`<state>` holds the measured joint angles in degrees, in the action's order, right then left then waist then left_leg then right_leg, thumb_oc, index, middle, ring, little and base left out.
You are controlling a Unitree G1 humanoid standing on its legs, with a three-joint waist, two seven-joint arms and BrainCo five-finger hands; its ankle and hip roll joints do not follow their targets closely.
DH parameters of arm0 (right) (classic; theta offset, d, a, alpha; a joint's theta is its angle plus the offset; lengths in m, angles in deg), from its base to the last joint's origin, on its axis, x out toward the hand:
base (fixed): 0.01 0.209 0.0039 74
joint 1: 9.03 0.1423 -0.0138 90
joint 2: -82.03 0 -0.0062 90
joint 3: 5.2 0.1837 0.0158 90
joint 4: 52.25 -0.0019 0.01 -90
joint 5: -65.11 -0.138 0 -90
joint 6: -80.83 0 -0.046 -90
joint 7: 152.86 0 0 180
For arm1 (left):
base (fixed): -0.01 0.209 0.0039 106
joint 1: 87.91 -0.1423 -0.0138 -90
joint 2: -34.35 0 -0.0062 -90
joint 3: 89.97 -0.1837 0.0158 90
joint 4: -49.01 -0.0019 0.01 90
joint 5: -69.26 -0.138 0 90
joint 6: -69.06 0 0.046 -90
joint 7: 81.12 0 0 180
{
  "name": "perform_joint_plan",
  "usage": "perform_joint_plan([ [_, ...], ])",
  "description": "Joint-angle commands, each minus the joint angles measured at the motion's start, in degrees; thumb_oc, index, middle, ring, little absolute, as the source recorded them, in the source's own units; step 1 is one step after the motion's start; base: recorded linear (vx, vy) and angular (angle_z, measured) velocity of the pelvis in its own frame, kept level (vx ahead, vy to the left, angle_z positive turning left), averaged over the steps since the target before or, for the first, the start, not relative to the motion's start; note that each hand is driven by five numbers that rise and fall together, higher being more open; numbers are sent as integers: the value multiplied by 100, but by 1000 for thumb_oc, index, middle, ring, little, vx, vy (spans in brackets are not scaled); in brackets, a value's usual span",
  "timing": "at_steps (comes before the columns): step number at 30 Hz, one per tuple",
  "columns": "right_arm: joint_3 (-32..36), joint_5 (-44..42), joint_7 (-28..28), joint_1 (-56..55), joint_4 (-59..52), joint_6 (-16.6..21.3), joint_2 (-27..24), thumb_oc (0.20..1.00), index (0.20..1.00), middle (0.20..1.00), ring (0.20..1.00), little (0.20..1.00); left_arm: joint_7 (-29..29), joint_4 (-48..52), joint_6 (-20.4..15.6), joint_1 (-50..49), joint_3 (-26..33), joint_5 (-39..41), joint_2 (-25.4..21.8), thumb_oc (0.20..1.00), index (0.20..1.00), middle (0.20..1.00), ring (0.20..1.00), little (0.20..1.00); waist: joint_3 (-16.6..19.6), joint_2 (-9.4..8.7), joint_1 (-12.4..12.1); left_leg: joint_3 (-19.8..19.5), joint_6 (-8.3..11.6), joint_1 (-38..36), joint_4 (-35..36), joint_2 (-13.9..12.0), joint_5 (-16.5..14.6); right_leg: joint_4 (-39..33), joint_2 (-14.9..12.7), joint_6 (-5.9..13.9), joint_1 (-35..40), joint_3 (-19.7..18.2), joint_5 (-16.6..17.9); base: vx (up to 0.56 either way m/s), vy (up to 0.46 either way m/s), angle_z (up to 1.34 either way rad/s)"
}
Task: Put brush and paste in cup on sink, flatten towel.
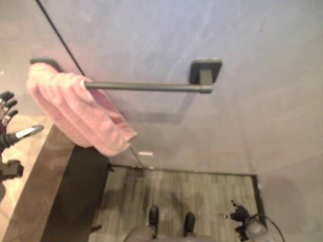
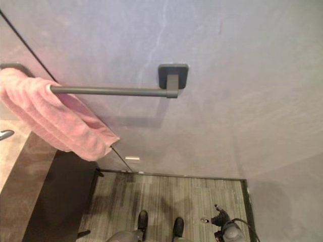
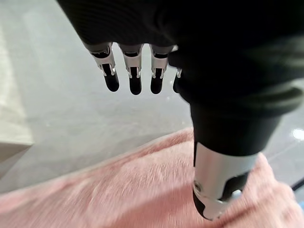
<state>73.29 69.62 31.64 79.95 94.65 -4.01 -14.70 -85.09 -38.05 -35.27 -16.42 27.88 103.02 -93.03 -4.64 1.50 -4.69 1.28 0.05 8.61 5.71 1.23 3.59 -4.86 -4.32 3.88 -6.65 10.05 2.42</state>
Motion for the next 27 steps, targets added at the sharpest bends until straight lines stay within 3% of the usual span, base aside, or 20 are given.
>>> perform_joint_plan([
  [1,-190,40,-20,180,-224,76,-220,1000,1000,1000,1000,1000,-183,-343,-309,316,348,69,-436,1000,1000,1000,1000,1000,38,-116,113,145,-71,152,-71,74,-281,-14,-424,427,-153,-145,334,0,0,0],
  [7,-237,35,-17,147,-552,61,-325,1000,1000,1000,1000,1000,-187,-833,-230,845,-96,62,-866,1000,1000,1000,1000,1000,-22,-94,296,237,-30,350,-71,27,-213,-14,-387,413,-403,-225,381,8,-4,-8],
  [18,-282,-37,-21,88,-858,87,-396,1000,1000,1000,1000,1000,-104,-765,-224,1115,-419,167,-984,1000,1000,1000,1000,1000,-75,-136,416,348,3,467,-71,-50,-185,-14,-323,390,-612,-369,415,11,-7,-4],
  [19,-293,-72,-27,69,-970,109,-422,1000,1000,1000,1000,1000,13,-677,-205,1122,-564,269,-942,928,928,928,928,928,-77,-139,428,360,8,475,-71,-65,-181,-14,-314,384,-635,-392,409,17,-17,-10],
  [27,-316,-292,-149,-19,-2056,235,-580,1000,1000,1000,1000,1000,281,-525,-110,974,-955,452,-895,840,840,840,840,840,-92,-160,503,419,22,467,-71,-108,-176,-14,-275,373,-667,-460,389,6,-8,-3],
])
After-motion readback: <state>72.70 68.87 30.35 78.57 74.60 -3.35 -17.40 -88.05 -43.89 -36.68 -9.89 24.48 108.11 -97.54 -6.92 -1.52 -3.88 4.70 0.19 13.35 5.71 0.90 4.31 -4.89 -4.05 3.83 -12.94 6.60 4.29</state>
